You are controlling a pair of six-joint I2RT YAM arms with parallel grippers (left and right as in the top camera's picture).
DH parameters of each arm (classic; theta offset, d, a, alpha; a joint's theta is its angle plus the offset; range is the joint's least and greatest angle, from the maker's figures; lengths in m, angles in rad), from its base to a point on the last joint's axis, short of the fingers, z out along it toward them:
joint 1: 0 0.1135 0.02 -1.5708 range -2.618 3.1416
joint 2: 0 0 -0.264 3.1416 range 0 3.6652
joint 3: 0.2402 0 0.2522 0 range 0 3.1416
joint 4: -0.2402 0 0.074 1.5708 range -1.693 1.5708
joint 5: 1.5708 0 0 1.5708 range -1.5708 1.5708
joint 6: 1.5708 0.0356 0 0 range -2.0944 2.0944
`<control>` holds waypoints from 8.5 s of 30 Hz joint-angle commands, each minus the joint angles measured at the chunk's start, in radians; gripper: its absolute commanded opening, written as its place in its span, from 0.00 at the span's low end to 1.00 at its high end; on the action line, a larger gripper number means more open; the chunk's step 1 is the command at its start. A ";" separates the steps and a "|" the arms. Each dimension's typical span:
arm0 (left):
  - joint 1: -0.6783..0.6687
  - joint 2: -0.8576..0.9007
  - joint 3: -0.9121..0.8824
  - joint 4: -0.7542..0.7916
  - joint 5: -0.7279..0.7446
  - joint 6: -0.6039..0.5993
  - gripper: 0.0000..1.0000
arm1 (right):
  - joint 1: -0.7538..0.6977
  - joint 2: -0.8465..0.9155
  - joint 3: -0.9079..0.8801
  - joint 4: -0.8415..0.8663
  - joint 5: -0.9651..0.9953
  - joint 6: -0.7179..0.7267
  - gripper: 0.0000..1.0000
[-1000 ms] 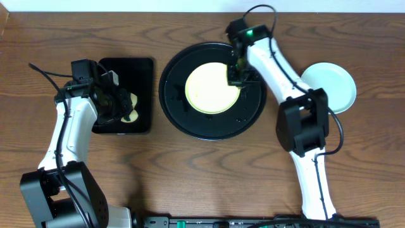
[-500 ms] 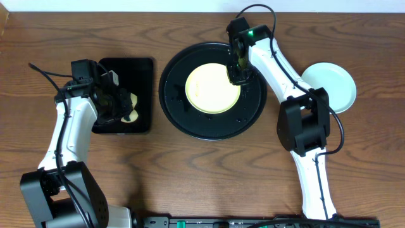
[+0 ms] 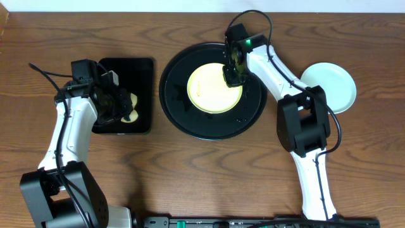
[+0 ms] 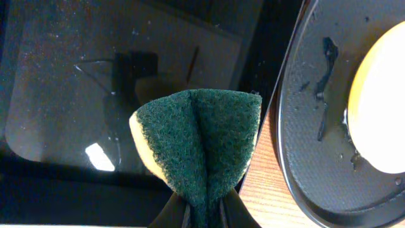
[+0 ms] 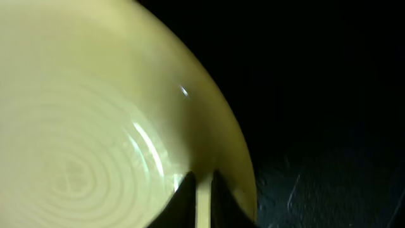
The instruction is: Clean dirty plates on tray and stack at the side
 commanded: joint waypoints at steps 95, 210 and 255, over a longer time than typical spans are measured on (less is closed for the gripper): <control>-0.604 0.007 -0.006 0.321 -0.106 -0.113 0.08 | -0.017 -0.395 -0.523 0.103 0.216 0.188 0.01; -0.743 0.414 -0.006 0.850 -0.349 -0.114 0.08 | -0.018 -0.395 -0.524 0.105 0.164 0.160 0.01; -0.219 -0.254 0.009 0.048 0.114 -0.127 0.08 | 0.021 -0.396 -0.517 0.144 0.167 0.129 0.01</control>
